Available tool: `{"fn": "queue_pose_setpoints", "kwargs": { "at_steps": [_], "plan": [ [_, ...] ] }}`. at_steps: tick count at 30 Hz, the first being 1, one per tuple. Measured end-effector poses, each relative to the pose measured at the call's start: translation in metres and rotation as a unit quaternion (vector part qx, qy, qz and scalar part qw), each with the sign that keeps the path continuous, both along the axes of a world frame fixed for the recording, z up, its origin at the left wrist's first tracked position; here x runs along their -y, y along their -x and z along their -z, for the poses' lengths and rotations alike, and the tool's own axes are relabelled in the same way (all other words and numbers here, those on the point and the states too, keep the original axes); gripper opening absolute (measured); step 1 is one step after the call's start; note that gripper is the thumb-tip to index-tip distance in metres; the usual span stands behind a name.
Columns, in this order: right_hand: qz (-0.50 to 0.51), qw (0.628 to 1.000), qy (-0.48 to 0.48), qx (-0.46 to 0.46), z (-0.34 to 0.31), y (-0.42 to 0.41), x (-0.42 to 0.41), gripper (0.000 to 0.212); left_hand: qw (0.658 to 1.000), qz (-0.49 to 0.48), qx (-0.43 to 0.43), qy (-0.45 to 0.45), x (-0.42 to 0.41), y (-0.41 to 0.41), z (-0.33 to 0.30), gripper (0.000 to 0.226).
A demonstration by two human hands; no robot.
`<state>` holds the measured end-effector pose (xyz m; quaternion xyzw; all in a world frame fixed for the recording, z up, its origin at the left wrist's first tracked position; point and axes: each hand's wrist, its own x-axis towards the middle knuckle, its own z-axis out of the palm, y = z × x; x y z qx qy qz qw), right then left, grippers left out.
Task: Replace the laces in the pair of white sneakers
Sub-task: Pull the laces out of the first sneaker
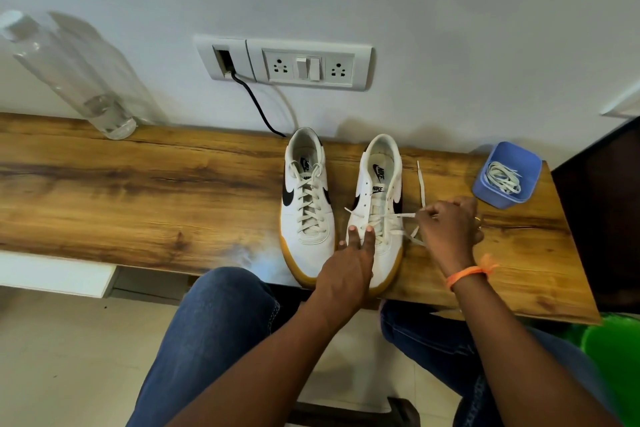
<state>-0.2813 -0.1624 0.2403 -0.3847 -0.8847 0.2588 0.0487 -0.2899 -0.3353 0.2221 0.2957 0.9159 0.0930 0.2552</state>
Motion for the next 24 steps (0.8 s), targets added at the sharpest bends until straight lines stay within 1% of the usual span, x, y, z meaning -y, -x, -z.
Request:
{"fn": "queue_pose_setpoints", "kwargs": {
  "at_steps": [2,4,6,9,12,13,15,19,24],
  "plan": [
    [-0.048,0.997,-0.046,-0.025,0.001,0.000,0.013,0.011,1.000,-0.002,-0.003,-0.001,0.000,0.000,0.000,0.078],
    [-0.123,0.987,-0.092,-0.051,0.003,0.003,0.029,0.023,1.000,-0.002,-0.008,-0.002,0.000,0.000,0.001,0.079],
    [-0.188,0.973,-0.121,-0.051,0.008,0.006,0.041,0.028,1.000,-0.003,-0.011,-0.004,0.000,-0.001,0.001,0.082],
    [-0.205,0.969,-0.124,-0.054,0.015,0.013,0.049,0.013,1.000,-0.001,-0.014,-0.007,0.000,-0.002,-0.001,0.085],
    [-0.213,0.969,-0.100,-0.077,0.015,0.015,0.047,0.002,1.000,-0.002,-0.018,-0.007,0.001,-0.002,0.002,0.082],
    [-0.207,0.970,-0.081,-0.096,0.013,0.014,0.044,0.003,1.000,-0.004,-0.019,-0.006,0.001,-0.002,0.004,0.080],
    [-0.162,0.979,-0.034,-0.122,0.009,0.011,0.038,0.011,1.000,-0.005,-0.020,-0.001,0.000,-0.003,0.007,0.080],
    [-0.091,0.991,0.021,-0.100,0.013,0.008,0.034,0.016,1.000,-0.006,-0.020,0.004,-0.001,-0.004,0.008,0.082],
    [-0.026,0.990,0.087,-0.104,0.016,0.011,0.030,0.020,1.000,-0.008,-0.016,0.001,0.000,-0.005,0.006,0.082]
  ]
}}
